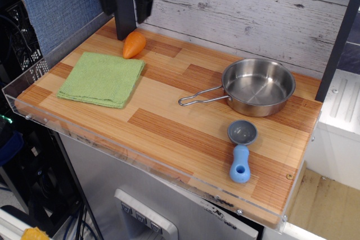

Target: Put the carrot into the silver pan.

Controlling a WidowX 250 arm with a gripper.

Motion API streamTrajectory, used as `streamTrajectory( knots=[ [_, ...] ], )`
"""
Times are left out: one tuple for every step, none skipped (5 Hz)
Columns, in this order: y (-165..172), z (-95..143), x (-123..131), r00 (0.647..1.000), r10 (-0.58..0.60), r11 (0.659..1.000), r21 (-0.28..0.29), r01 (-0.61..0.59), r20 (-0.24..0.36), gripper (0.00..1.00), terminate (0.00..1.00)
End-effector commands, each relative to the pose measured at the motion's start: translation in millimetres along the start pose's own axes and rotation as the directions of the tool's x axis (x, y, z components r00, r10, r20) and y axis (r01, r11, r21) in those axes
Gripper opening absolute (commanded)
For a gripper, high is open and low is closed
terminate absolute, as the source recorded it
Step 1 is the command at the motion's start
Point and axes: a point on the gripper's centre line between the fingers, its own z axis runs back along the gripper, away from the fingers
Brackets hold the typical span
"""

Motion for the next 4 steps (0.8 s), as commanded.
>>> streamTrajectory(
  knots=[
    [18, -16, -6, 0.998, 0.067, 0.997, -0.047, -0.066, 0.010, 1.00, 0.00],
    [6, -21, -2, 0.998, 0.059, 0.997, -0.047, -0.058, 0.012, 1.00, 0.00],
    [-3, -23, 3, 0.998, 0.060, 0.997, -0.047, -0.059, 0.012, 1.00, 0.00],
    [-14, -25, 7, 0.999, 0.050, 0.998, -0.036, -0.050, 0.010, 1.00, 0.00]
  ],
)
